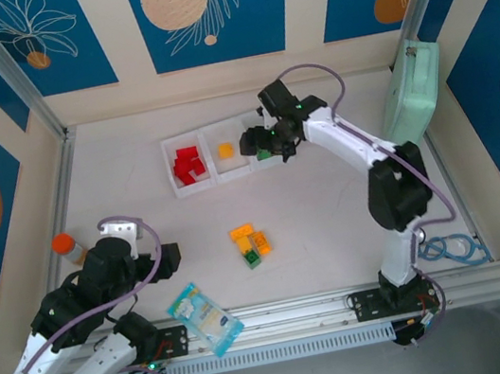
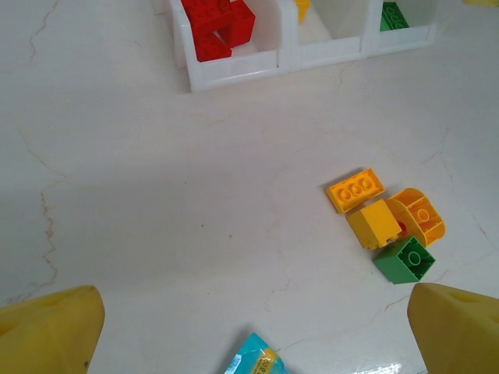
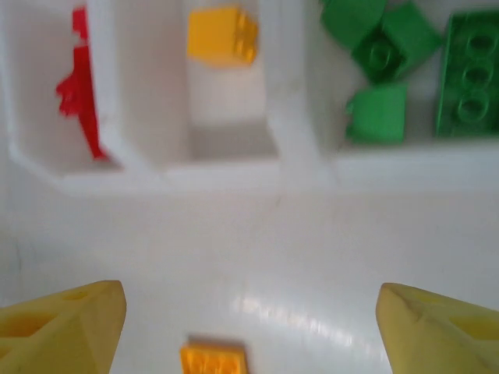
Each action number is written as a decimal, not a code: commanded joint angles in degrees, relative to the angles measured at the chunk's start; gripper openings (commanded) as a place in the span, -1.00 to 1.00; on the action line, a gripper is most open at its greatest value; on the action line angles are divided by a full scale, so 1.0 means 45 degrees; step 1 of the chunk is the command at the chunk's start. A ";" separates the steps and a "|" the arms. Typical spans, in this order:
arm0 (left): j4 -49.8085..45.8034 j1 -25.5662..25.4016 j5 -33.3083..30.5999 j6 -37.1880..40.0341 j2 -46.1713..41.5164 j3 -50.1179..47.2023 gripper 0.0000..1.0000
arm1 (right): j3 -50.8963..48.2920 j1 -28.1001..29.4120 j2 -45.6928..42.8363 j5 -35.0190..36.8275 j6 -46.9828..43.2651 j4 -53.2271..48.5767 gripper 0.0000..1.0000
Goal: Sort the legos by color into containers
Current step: Place the lego in the container, then pick up the lego from the bottom-center of the table.
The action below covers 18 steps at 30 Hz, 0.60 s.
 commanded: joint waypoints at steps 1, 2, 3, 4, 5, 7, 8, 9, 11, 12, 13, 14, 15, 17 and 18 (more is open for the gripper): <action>0.0175 -0.0014 -0.0012 0.0222 -0.0009 -0.0117 0.99 | -0.1875 0.0518 -0.1255 -0.0218 0.0472 0.0383 0.67; 0.0171 0.0001 0.0006 0.0236 0.0002 -0.0107 0.99 | -0.2503 0.0809 -0.1620 -0.0178 0.0548 0.0366 0.67; 0.0198 0.0002 0.0018 0.0238 0.0020 -0.0106 0.99 | -0.2983 0.1079 -0.1889 -0.0129 0.0597 0.0336 0.66; 0.0190 0.0003 0.0022 0.0238 0.0030 -0.0107 0.99 | -0.3483 0.1435 -0.2130 -0.0067 0.0670 0.0273 0.65; 0.0202 -0.0005 0.0021 0.0236 0.0058 -0.0107 0.99 | -0.3899 0.1763 -0.2314 0.0041 0.0772 0.0193 0.64; 0.0188 -0.0013 0.0029 0.0241 0.0095 -0.0107 0.99 | -0.4480 0.2412 -0.2500 0.0239 0.0945 -0.0062 0.62; 0.0169 -0.0003 -0.0010 0.0237 0.0104 -0.0088 0.99 | -0.4782 0.2765 -0.2591 0.0444 0.1073 -0.0152 0.62; 0.0145 -0.0012 -0.0057 0.0206 0.0108 -0.0088 0.99 | -0.5006 0.3069 -0.2646 0.0601 0.1173 -0.0177 0.61; 0.0134 0.0000 -0.0074 0.0204 0.0114 -0.0086 0.99 | -0.5413 0.3624 -0.2722 0.0799 0.1336 -0.0184 0.59; 0.0132 -0.0015 -0.0065 0.0197 0.0119 -0.0083 0.99 | -0.5514 0.3818 -0.2700 0.0819 0.1362 -0.0179 0.58; 0.0131 0.0003 -0.0071 0.0192 0.0119 -0.0087 0.99 | -0.5586 0.3984 -0.2649 0.0909 0.1410 -0.0220 0.57; 0.0127 -0.0009 -0.0074 0.0183 0.0119 -0.0076 0.99 | -0.5642 0.4099 -0.2573 0.0992 0.1421 -0.0214 0.55; 0.0146 -0.0010 -0.0078 0.0178 0.0119 -0.0079 0.99 | -0.5676 0.4172 -0.2485 0.0988 0.1426 -0.0204 0.54; 0.0158 -0.0012 0.0004 0.0198 0.0104 -0.0087 0.99 | -0.5668 0.4268 -0.2265 0.0842 0.1421 -0.0083 0.50; 0.0152 -0.0006 0.0064 0.0214 0.0102 -0.0088 0.99 | -0.5686 0.4307 -0.2170 0.0753 0.1421 0.0034 0.49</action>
